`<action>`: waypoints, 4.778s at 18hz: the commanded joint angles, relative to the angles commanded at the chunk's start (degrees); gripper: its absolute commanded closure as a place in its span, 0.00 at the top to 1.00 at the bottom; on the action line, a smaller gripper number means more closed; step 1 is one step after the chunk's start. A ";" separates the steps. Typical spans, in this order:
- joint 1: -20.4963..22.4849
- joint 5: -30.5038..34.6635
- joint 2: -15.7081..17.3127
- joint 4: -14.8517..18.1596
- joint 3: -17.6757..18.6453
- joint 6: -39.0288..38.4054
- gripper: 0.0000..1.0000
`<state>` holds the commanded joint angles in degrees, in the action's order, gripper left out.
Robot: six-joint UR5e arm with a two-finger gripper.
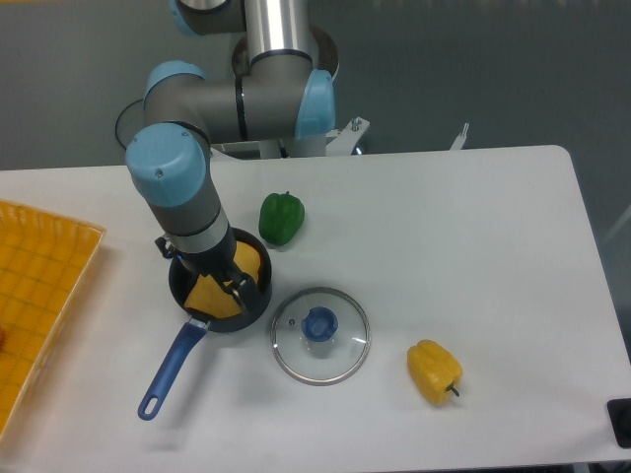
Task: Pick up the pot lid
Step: 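Lift the gripper out of the saucepan and move toward the glass lid, then lower the gripper onto the blue knob of the glass lid, then close the gripper on the blue knob of the lid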
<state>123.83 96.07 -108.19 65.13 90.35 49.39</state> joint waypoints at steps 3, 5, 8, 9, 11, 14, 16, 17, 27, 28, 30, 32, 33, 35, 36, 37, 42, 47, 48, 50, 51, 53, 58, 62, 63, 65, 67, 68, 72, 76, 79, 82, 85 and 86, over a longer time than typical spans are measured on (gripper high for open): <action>1.76 -0.97 1.49 0.17 -0.17 0.61 1.00; 2.55 -1.06 1.50 0.35 -0.18 1.31 1.00; 3.52 -1.23 1.50 0.53 -0.09 4.47 1.00; 4.13 -1.67 1.50 0.61 -0.09 6.22 1.00; 5.36 -2.02 1.58 1.14 0.17 11.05 1.00; 7.73 -1.94 1.67 3.51 0.44 18.70 1.00; 9.22 -1.85 1.67 3.60 0.53 19.33 1.00; 10.02 -1.59 1.32 3.52 0.70 19.34 1.00; 13.01 -2.81 -2.63 0.01 2.81 9.06 1.00; 12.92 -3.77 -3.07 -0.70 2.99 7.75 1.00; 12.92 -6.14 -3.69 -2.89 3.08 5.02 1.00; 13.01 -6.68 -4.83 -3.78 2.82 4.13 1.00; 13.01 -6.60 -6.14 -3.87 2.20 4.39 1.00; 13.01 -6.60 -6.94 -3.95 2.20 4.31 1.00; 13.01 -6.68 -7.12 -3.96 2.02 4.22 1.00; 13.01 -6.68 -7.38 -3.87 1.85 4.04 1.00; 13.10 -7.91 -8.35 -4.74 1.76 3.96 1.00; 13.10 -8.44 -8.79 -5.54 1.85 3.96 1.00; 13.10 -8.44 -8.96 -5.54 1.85 4.04 1.00; 13.01 -8.35 -9.31 -5.54 1.93 4.13 1.00; 13.01 -8.35 -9.58 -5.54 1.93 4.13 1.00; 13.01 -8.35 -9.93 -5.62 2.20 4.22 1.00; 13.01 -8.27 -10.37 -5.71 2.55 4.31 1.00; 13.01 -8.27 -10.72 -5.71 2.64 4.31 1.00; 13.01 -8.27 -10.72 -5.71 2.64 4.31 1.00; 13.01 -8.35 -10.81 -5.80 2.81 4.31 1.00; 13.01 -8.35 -10.90 -5.80 2.81 4.39 1.00; 13.01 -8.35 -11.07 -5.89 2.73 4.39 1.00; 13.01 -8.27 -11.51 -7.21 2.90 4.31 1.00; 13.01 -8.27 -11.60 -7.29 2.99 4.31 1.00; 13.01 -8.27 -11.60 -7.29 3.08 4.39 1.00; 13.01 -8.18 -11.60 -7.29 3.08 4.39 1.00; 13.01 -8.18 -11.69 -7.29 3.08 4.40 1.00; 13.01 -8.18 -11.69 -7.29 3.08 4.48 1.00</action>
<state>136.85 87.89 -119.88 57.83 93.43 53.88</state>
